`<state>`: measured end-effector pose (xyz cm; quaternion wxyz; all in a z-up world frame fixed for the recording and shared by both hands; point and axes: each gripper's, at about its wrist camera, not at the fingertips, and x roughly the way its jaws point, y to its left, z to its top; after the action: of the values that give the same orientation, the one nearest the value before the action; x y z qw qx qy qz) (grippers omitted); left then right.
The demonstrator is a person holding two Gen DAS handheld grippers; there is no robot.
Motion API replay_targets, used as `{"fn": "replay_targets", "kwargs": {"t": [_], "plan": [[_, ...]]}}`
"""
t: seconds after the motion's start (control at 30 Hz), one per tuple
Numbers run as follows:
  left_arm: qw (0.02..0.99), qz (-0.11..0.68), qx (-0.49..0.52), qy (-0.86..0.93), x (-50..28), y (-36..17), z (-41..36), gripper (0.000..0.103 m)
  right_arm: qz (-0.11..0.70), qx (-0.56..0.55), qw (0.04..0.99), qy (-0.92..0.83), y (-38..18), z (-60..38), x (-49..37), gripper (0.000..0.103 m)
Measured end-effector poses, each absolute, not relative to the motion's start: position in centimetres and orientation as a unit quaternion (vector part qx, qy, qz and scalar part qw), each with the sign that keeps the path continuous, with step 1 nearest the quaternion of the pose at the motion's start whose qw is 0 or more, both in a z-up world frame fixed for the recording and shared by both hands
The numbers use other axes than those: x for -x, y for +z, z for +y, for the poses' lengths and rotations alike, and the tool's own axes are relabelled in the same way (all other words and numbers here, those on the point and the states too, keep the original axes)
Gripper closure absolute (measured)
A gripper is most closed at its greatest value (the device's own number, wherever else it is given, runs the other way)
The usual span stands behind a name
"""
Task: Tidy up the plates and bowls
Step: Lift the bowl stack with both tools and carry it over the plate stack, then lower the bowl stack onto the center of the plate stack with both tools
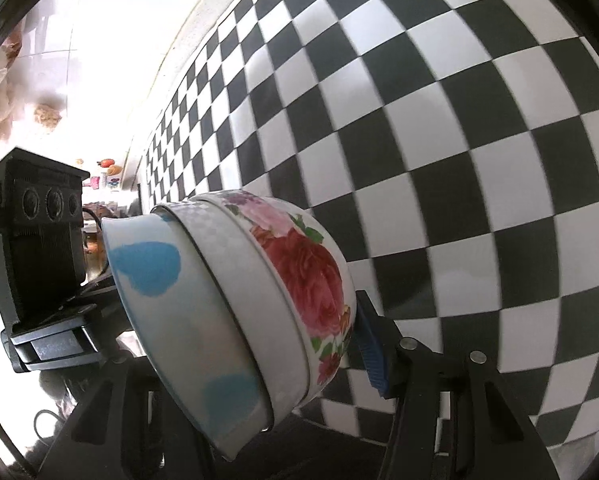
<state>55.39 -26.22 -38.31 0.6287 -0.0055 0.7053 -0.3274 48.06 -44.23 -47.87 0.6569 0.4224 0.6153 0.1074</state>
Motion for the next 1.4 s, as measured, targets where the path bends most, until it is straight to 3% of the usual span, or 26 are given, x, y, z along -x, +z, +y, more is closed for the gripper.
{"fn": "replay_targets", "kwargs": {"t": [0.6, 1.07, 1.4], "plan": [[0.685, 0.679, 0.053, -0.259, -56.6, -33.1, -14.7, 0.048, 0.634, -0.387, 0.639, 0.198, -43.8, -31.7, -54.2, 0.048], [0.691, 0.690, 0.101, -0.192, -56.4, -35.2, -6.9, 0.048, 0.674, -0.345, 0.608, 0.241, -46.2, -24.2, -55.9, 0.048], [0.683, 0.699, 0.120, -0.175, -57.0, -37.1, -5.9, 0.048, 0.692, -0.331, 0.595, 0.241, -47.8, -21.8, -57.1, 0.048]]}}
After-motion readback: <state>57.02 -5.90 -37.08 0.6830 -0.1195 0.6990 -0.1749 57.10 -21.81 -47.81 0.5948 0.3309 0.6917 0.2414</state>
